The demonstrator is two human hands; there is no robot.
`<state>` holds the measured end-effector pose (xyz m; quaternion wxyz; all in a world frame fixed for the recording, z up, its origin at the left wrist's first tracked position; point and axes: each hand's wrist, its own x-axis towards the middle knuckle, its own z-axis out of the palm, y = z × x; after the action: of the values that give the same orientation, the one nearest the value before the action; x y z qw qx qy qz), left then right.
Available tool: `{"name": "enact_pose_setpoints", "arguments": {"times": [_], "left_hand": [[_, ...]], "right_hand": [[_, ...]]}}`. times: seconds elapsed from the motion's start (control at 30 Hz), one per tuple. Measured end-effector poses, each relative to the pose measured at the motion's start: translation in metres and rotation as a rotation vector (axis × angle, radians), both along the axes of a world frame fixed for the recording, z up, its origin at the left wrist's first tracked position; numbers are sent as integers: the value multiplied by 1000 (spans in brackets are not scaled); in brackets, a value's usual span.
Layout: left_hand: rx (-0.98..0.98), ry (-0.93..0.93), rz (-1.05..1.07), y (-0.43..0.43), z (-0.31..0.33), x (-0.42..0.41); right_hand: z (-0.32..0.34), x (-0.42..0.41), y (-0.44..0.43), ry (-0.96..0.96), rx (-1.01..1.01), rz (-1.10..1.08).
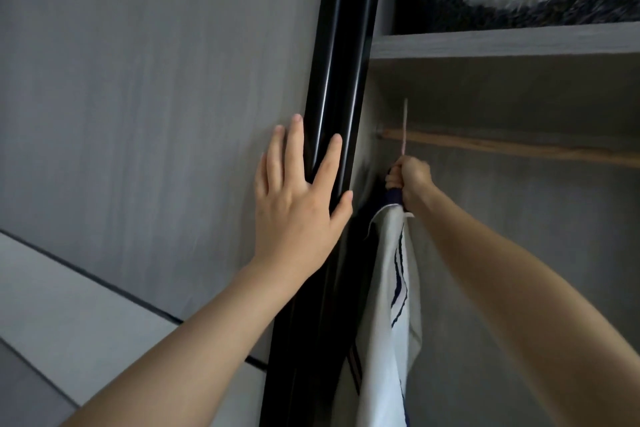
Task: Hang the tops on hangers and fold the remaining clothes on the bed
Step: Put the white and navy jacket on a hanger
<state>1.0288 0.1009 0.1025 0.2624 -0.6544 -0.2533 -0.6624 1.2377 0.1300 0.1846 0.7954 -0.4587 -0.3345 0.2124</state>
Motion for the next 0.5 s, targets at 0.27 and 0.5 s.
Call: {"name": "enact_pose_setpoints", "arguments": {"times": [0.27,0.5], "left_hand": [[8,-9,17,0,0,0],[7,-14,-3,3,3,-2]], "right_hand": [[-15,18,13,113,-21,93],[-21,0,30,-1,-95,70]]}}
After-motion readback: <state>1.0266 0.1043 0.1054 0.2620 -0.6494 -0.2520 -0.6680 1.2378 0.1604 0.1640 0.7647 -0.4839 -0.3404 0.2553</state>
